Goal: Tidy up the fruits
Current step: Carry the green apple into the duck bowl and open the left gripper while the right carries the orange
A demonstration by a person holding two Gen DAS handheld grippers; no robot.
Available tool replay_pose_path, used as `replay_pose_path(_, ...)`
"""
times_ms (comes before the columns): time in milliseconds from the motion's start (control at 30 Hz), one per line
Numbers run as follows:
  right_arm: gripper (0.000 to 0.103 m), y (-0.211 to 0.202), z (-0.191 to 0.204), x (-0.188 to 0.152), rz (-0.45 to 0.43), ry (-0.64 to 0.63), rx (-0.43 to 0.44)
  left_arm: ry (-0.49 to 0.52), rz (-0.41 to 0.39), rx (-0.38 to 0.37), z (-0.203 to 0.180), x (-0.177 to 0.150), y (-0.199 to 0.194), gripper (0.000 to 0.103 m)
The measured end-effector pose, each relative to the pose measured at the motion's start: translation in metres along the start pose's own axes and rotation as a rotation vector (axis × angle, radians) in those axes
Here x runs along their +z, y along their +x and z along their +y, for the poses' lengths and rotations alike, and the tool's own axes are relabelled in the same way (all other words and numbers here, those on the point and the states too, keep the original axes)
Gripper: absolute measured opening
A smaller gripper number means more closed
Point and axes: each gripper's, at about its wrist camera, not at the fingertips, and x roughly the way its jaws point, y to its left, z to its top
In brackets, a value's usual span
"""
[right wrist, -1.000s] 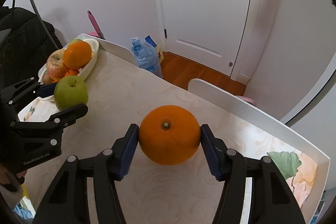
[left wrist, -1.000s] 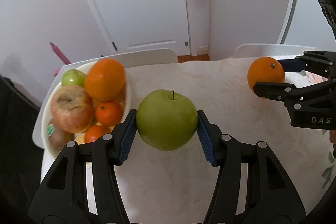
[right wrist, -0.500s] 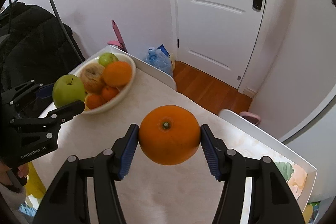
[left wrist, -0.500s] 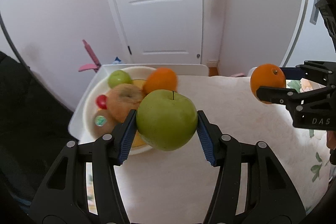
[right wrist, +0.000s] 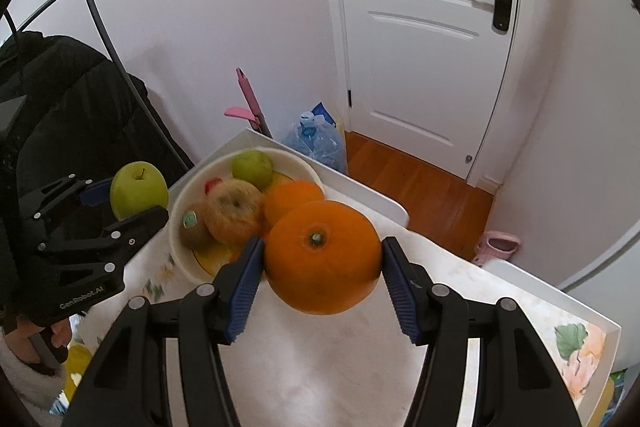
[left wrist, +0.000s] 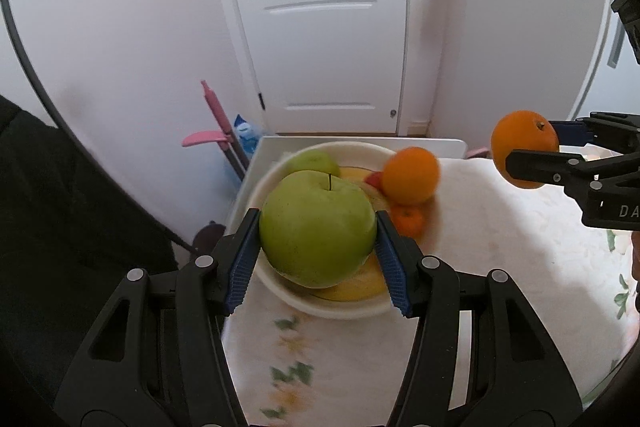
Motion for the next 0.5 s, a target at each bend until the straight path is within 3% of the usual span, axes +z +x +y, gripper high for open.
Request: replay_pose_path(500,0.055,0.055,0.032,0.043,-0.005,0.009,-0.005,0.004,0.049,-0.043,0.051,0.011,0.069,0.06)
